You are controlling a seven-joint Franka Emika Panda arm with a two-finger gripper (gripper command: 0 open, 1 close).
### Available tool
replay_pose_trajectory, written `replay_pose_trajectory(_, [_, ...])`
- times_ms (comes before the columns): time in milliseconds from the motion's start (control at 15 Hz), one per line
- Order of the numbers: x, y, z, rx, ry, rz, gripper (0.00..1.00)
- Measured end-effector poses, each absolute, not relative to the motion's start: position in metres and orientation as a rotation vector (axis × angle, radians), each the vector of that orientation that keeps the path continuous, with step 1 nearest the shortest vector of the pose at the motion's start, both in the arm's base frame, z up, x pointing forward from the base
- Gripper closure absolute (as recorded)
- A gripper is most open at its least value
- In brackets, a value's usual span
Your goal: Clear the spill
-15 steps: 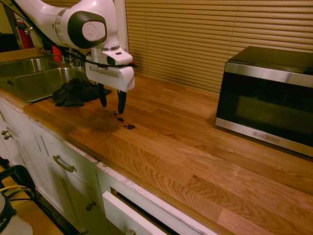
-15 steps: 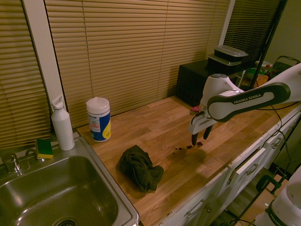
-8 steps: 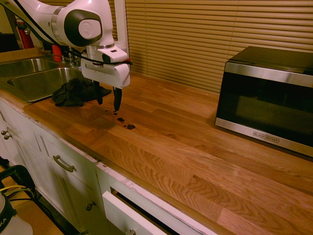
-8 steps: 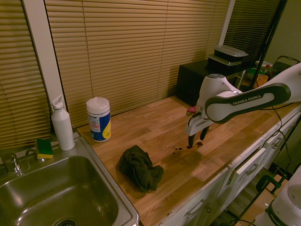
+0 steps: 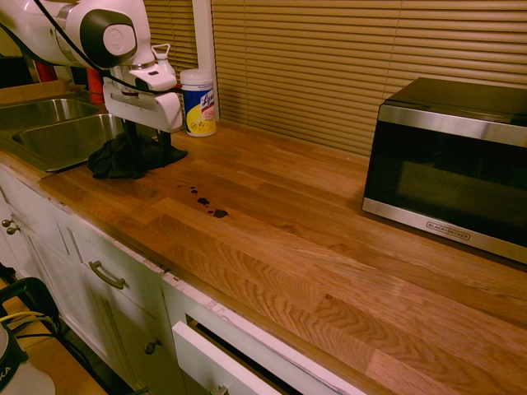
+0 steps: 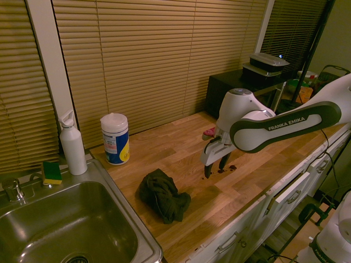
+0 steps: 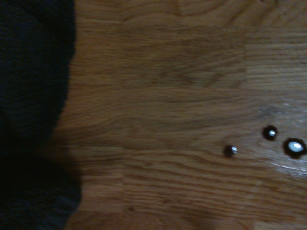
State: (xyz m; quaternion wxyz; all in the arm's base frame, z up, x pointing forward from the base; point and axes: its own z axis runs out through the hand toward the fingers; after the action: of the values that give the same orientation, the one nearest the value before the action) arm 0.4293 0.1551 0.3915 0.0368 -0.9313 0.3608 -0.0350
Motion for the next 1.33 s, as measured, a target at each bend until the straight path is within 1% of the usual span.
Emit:
replay_pose_trajectory(467, [0.446,0.223,0.406,-2.795,1.048,-0.110,0.00])
replay_pose_trajectory(667, [0.445,0.244,0.408,-2.761,1.039,-0.119,0.00])
replay_pose_trajectory(1000, [0.454,0.286,0.399,-2.717,1.043,-0.119,0.00])
replay_pose_trajectory(1267, [0.462,0.309,0.375,-2.725,1.079,-0.140,0.00])
replay_pose_trajectory(1333, [0.463,0.314,0.370,-2.733,1.087,-0.144,1.00])
